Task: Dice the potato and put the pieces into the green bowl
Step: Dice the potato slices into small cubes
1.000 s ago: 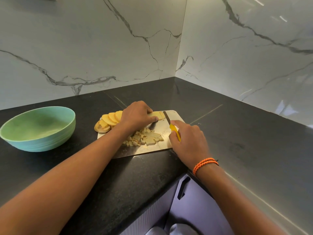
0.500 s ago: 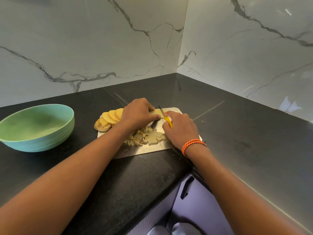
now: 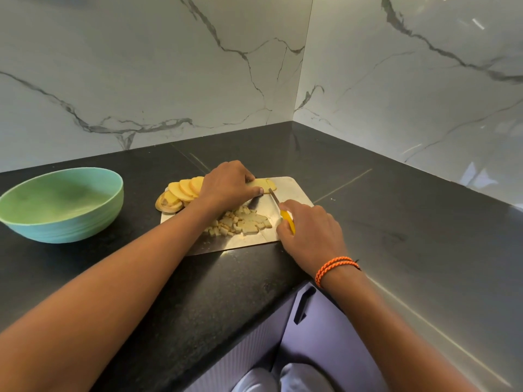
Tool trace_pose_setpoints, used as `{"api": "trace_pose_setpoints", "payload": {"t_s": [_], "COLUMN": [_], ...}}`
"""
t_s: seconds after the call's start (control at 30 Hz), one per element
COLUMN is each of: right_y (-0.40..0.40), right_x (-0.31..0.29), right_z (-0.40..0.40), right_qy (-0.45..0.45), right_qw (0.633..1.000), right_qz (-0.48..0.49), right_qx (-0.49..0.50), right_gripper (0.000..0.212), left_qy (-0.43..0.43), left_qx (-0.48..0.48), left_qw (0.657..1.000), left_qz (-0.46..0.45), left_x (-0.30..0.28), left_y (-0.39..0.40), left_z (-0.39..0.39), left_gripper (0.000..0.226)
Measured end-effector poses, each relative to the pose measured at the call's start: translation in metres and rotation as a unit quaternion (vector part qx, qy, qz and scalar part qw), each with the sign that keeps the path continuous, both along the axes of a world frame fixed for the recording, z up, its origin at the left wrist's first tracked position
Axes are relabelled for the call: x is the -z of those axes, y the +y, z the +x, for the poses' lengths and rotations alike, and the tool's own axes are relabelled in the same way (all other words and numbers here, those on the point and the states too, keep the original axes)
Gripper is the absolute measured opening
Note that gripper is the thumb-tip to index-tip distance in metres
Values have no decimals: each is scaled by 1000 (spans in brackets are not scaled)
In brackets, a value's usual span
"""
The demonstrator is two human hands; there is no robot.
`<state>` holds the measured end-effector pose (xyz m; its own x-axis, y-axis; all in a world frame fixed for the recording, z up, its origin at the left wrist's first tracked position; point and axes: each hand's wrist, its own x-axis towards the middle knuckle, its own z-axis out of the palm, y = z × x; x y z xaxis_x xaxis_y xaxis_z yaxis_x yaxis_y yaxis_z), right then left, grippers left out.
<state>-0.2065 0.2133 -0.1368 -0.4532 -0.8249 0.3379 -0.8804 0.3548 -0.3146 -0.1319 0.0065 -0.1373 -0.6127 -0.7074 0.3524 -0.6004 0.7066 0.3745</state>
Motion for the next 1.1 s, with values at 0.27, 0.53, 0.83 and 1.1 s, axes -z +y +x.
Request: {"api": "trace_pose_setpoints", "payload": {"t_s": [0.27,0.53,0.83,1.1], "right_y": [-8,-58,-46,-7], "right_x": [-3,-1,1,-1], "right_z": [-5,-11,-9,-3], "right_qy": [-35,-35,-34,-14], "right_qw": [998,998,999,1000], "right_qz": [-60,-43,-16,5], "right_qx": [2,11,-1,6], "right_gripper": [42,41,40,38], "left_qy": [-11,-5,-9,6], "left_qx": [12,2,-15,-9], "left_qw": [999,1000,1000,1000], "left_qz": [45,20,20,28], "left_x": [-2,5,7,6], "left_y": [-7,-12,-11,-8], "left_z": [3,2,-4,-2], "left_gripper": [33,33,31,29]}}
